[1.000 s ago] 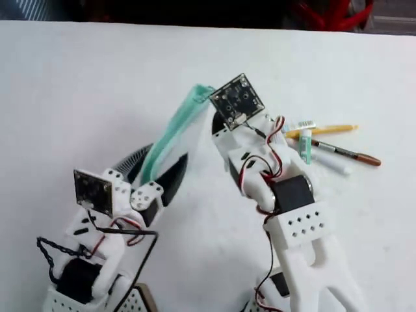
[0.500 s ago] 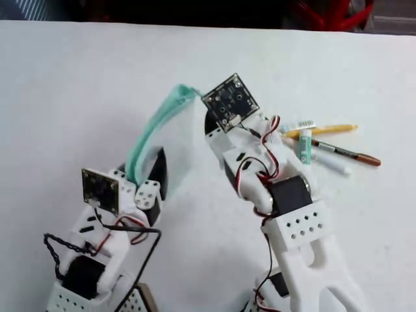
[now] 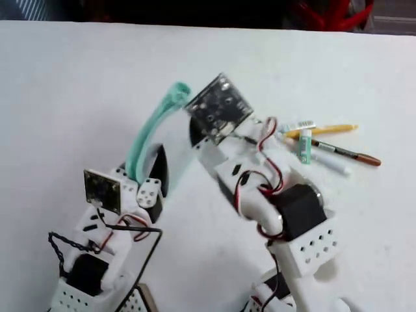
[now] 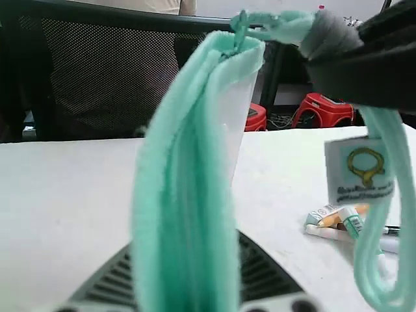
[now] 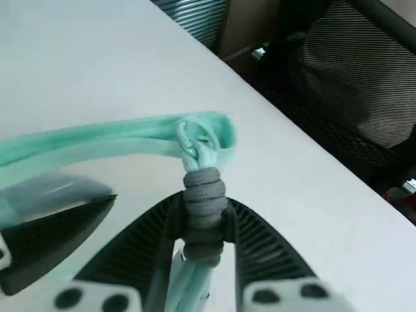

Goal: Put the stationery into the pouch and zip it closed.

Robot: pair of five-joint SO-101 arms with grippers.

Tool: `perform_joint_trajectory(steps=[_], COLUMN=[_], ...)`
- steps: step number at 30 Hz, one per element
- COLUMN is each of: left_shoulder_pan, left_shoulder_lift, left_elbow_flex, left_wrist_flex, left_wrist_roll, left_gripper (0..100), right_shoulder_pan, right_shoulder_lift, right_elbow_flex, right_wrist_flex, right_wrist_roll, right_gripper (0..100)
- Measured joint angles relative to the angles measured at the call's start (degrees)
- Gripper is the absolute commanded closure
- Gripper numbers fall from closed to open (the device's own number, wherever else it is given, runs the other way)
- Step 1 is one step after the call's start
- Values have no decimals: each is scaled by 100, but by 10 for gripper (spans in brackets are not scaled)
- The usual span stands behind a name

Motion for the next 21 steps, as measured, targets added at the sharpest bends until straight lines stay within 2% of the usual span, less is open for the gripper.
perform_joint_trajectory(steps=[16,21], left_shoulder_pan=[0,0], left_shoulder_lift=[0,0], left_elbow_flex=[9,9], left_wrist_flex=[9,9], left_wrist_roll=[-202,-255], left_gripper=[979,979], right_shoulder_pan=[-897,-1292], right_shoulder_lift=[-9,-9], right_elbow_flex=[-97,-132], right_wrist_flex=[774,765], right_wrist_roll=[0,378], right_gripper=[980,980])
